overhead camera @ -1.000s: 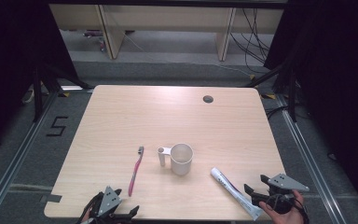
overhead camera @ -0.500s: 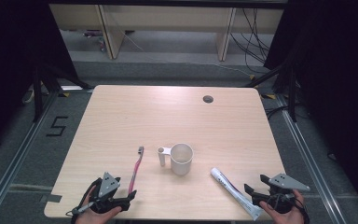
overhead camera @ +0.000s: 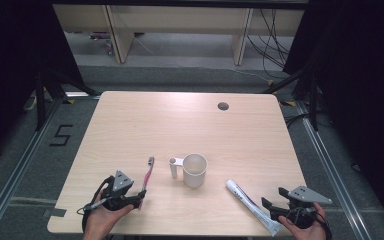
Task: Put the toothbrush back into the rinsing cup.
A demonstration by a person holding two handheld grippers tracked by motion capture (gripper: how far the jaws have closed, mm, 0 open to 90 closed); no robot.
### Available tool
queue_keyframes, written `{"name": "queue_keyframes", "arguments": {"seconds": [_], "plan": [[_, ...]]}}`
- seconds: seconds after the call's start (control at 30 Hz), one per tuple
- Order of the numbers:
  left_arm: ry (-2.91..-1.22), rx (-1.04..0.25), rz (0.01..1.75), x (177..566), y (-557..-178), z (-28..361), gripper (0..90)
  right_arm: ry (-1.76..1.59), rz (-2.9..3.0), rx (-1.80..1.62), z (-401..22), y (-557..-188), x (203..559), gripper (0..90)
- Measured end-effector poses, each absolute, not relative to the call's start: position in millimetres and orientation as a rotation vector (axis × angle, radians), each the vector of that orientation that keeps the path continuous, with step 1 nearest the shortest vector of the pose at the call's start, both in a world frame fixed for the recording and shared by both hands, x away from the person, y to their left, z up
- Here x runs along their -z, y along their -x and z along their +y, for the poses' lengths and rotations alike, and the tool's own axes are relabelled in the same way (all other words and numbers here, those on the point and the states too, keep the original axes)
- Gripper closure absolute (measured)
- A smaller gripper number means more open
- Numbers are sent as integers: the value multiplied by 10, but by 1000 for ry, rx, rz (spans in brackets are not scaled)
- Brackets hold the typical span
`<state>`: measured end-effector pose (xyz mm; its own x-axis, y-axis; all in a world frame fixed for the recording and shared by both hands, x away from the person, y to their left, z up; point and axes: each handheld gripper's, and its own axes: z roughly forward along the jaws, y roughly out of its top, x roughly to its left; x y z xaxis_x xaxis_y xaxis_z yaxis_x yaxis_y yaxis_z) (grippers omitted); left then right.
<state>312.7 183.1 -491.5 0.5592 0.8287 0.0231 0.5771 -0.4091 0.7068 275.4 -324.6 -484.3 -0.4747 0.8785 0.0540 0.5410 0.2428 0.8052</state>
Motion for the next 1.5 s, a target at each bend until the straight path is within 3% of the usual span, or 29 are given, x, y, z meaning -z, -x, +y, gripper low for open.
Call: {"name": "queue_keyframes", "arguments": {"seconds": [0.53,0.97,1.5], "plan": [[-2293,-485,1126,4917,-3483,1675,601,-1309,2128,-1130,-3250,-2760,4846,262],[-2394,-413,1128,4936,-3624,1594,664,-1320,2131,-1140,-3242,-2757,4844,267],[-2513,-320,1133,4879,-3727,1594,820,-1312,2124,-1152,-3246,-2761,4839,278]]}}
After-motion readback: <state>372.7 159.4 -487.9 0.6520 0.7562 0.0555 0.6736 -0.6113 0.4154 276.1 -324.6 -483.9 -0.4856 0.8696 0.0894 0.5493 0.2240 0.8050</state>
